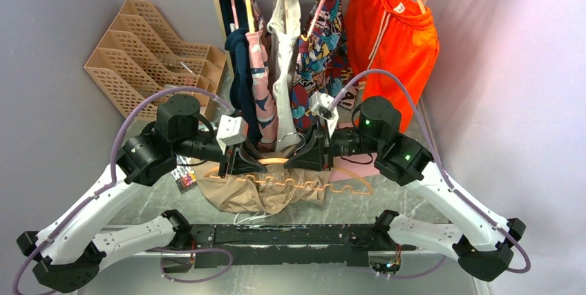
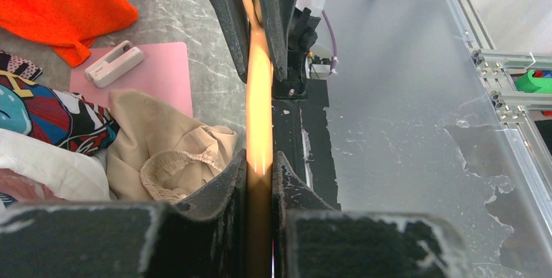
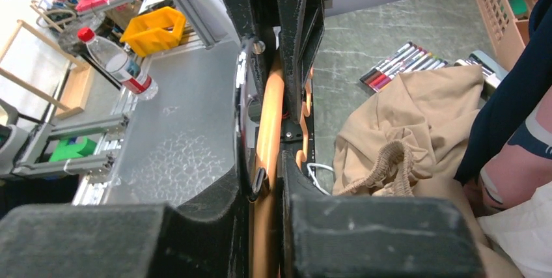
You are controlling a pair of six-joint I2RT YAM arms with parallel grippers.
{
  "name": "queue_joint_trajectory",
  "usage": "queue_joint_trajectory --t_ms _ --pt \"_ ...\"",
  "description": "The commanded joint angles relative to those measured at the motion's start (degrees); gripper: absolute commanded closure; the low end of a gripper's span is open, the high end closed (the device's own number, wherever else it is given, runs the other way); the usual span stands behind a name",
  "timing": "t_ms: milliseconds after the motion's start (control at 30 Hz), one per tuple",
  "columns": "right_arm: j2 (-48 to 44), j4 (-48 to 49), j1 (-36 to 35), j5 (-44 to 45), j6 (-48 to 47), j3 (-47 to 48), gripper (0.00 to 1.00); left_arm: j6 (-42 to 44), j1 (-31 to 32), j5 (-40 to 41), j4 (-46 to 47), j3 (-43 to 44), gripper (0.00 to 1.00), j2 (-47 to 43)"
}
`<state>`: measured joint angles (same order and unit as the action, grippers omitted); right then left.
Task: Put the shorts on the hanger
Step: Hang the shorts on the hanger.
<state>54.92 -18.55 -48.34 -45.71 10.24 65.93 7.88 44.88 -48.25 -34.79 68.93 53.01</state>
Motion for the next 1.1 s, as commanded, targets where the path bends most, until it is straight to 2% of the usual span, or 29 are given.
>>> queue_joint_trajectory --t_ms 0,33,67,100,133,233,333,500,600,767,933,1067 --pt "0.76 1.22 -0.45 -1.04 0.7 0.62 0.95 -0.06 -0.06 -1.19 4.02 0.36 0.93 -0.61" --pt "0.81 1.15 -0.44 -0.79 0.85 0.68 1.0 -0.24 -0.07 -0.18 4.13 0.14 0.93 -0.67" --pt "0.81 1.0 -0.44 -0.47 1.1 0.74 1.0 -0.68 -0.1 0.74 4.42 -0.02 0.87 -0.92" --pt "0.75 0.88 -0.51 0.22 1.36 0.72 1.0 -1.17 -0.13 3.25 4.68 -0.4 0.74 -1.24" --pt "0.68 0.69 -0.51 1.03 1.63 0.73 1.0 -1.36 -0.11 5.26 4.84 -1.09 0.56 -1.68" --pt "-0.33 -0.99 -0.51 5.59 2.29 0.69 1.0 -2.17 -0.06 13.41 5.45 -3.85 0.14 -4.22" --pt "-3.41 -3.01 -0.5 15.7 4.31 -0.61 1.0 -6.32 -0.1 24.31 6.8 -7.71 0.0 -8.93" --pt "-11.51 -3.97 -0.46 25.36 7.34 -5.43 1.0 -17.92 -0.06 40.45 7.39 -14.15 0.01 -20.22" --pt "-14.17 -5.83 -0.49 25.62 7.95 -6.46 1.0 -27.35 -0.08 49.41 5.16 -17.0 0.01 -25.2" --pt "-13.75 -12.22 -0.51 22.73 4.45 -4.94 1.0 -41.27 -0.13 57.94 -2.77 -20.94 0.01 -26.99" --pt "-15.1 -16.46 -0.45 27.19 2.82 -4.04 1.0 -55.36 -0.07 62.05 -10.53 -24.04 0.01 -24.49" --pt "-15.75 -18.8 -0.48 30.21 2.24 -3.63 1.0 -62.65 -0.07 63.57 -13.06 -25.2 0.01 -22.13"
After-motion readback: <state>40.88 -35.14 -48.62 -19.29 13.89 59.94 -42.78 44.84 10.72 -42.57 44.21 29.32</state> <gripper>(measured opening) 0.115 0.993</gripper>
